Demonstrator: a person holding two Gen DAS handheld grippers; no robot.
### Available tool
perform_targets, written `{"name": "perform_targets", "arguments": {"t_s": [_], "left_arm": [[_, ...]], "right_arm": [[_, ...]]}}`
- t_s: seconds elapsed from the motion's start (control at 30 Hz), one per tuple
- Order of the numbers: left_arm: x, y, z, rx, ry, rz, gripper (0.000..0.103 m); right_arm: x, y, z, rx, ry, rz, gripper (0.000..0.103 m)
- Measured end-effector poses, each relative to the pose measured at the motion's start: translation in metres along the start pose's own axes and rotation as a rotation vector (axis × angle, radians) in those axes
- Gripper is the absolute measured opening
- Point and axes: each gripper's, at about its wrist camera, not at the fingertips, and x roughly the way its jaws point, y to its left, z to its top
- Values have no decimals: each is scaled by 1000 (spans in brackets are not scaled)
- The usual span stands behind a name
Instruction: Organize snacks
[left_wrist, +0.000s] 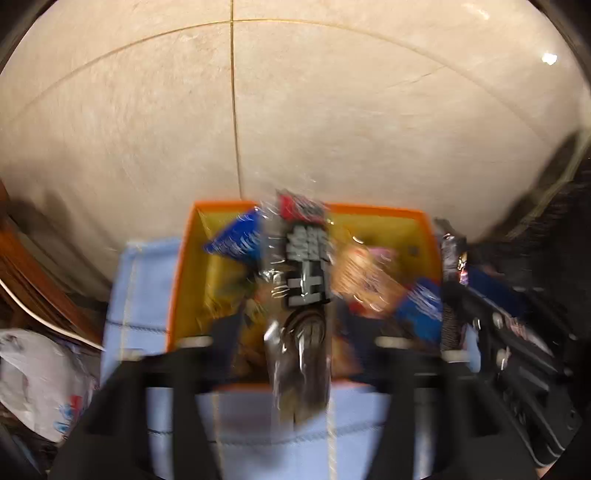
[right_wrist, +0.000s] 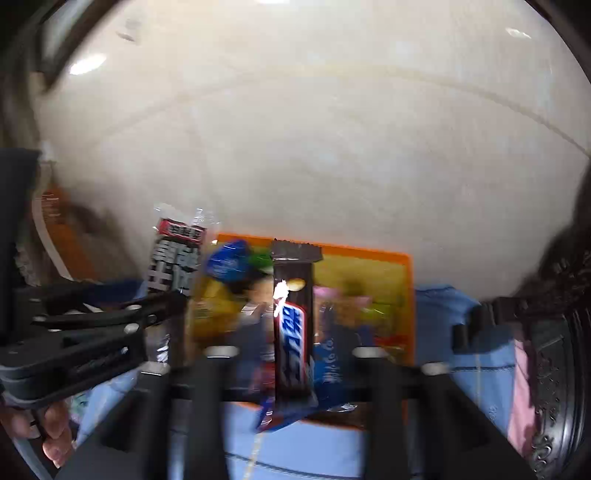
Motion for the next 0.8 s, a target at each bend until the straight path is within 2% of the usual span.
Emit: {"name": "perform_targets", "arguments": {"t_s": [0.03,0.1,0.17,0.33,0.5,0.63,0.8], "left_arm": [[-1,-2,-4,8,-38,69,98],[-1,-5,-13,34,-75,76,98],[2,-8,-25,65,-37,85,98],[-35,-5,-52,49,-82,61,98],[-89,5,-91,8,-145,32,98],[-121,11,-125,8,-148,22,99],[-148,17,-158,-4,-149,28,99]], "right_arm": [[-1,-7,-3,16,-19,-31,67],[-8,-12,-15,2,-59,-6,73],[-14,-13,-30,-4,-63,-17,73],[-45,-15,-72,47,-80,12,79],[-93,2,-119,44,-94,-10,85],[-124,17,-146,16,-82,-33,85],[-148,29,-164,7,-83,-43,85]]}}
